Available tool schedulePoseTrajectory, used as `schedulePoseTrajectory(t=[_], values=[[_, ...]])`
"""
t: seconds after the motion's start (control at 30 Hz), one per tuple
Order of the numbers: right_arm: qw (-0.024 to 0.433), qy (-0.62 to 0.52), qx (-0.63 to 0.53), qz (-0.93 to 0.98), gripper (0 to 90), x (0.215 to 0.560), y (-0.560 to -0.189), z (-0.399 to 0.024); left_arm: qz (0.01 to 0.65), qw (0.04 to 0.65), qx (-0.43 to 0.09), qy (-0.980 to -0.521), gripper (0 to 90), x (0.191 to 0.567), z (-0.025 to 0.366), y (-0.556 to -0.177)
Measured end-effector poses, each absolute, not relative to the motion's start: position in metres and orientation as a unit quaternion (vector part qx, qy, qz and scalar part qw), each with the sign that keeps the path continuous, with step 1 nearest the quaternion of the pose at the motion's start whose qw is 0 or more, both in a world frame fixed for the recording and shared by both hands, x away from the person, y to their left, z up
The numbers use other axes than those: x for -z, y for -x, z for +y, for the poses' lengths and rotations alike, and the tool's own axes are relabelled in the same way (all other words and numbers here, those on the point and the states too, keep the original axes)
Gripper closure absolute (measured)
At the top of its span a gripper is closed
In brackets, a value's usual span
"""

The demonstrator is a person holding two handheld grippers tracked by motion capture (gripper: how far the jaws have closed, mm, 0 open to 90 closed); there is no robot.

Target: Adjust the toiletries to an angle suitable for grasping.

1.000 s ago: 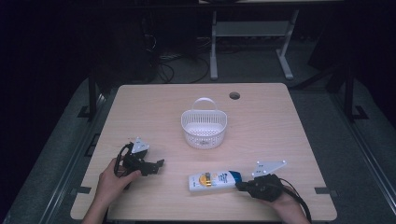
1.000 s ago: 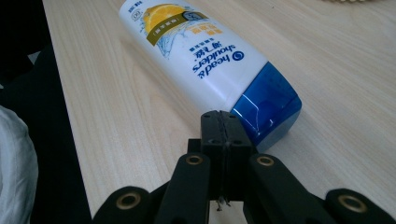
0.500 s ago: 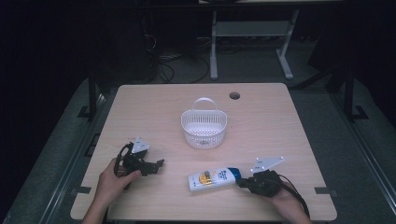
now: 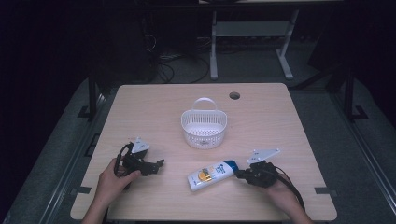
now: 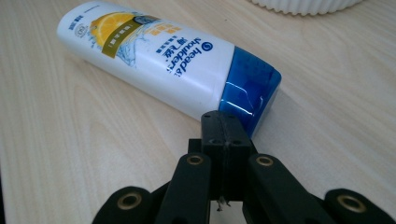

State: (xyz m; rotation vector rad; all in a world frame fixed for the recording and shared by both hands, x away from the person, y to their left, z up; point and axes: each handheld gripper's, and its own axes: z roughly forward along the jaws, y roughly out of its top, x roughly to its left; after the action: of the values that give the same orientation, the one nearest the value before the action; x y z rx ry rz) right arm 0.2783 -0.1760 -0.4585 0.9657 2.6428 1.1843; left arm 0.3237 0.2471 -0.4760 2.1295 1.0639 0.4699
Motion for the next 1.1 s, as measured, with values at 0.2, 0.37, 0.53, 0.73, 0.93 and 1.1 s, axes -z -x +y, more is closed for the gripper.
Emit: schedulePoseTrajectory(t=[0.2,0.37,0.53,0.73,0.93,1.1], values=[[0.056,-0.323,-0.386,0.862,89.6,0.458,-0.290,-0.171,0.411,0.350,-0.181,-0.822,12.8,0.476,0.247,-0.324],[0.059,-0.330,-0.385,0.860,89.7,0.458,-0.297,-0.169,0.411,0.350,-0.181,-0.822,12.9,0.476,0.247,-0.324],[0.063,-0.338,-0.386,0.856,89.7,0.460,-0.305,-0.166,0.411,0.350,-0.181,-0.822,12.9,0.476,0.247,-0.324],[0.065,-0.349,-0.383,0.853,89.7,0.462,-0.311,-0.165,0.411,0.348,-0.182,-0.822,12.8,0.476,0.247,-0.324],[0.069,-0.355,-0.382,0.850,89.6,0.464,-0.316,-0.163,0.413,0.349,-0.183,-0.821,12.8,0.476,0.246,-0.324],[0.062,-0.358,-0.396,0.843,89.6,0.457,-0.313,-0.163,0.416,0.348,-0.184,-0.820,12.8,0.476,0.245,-0.324]])
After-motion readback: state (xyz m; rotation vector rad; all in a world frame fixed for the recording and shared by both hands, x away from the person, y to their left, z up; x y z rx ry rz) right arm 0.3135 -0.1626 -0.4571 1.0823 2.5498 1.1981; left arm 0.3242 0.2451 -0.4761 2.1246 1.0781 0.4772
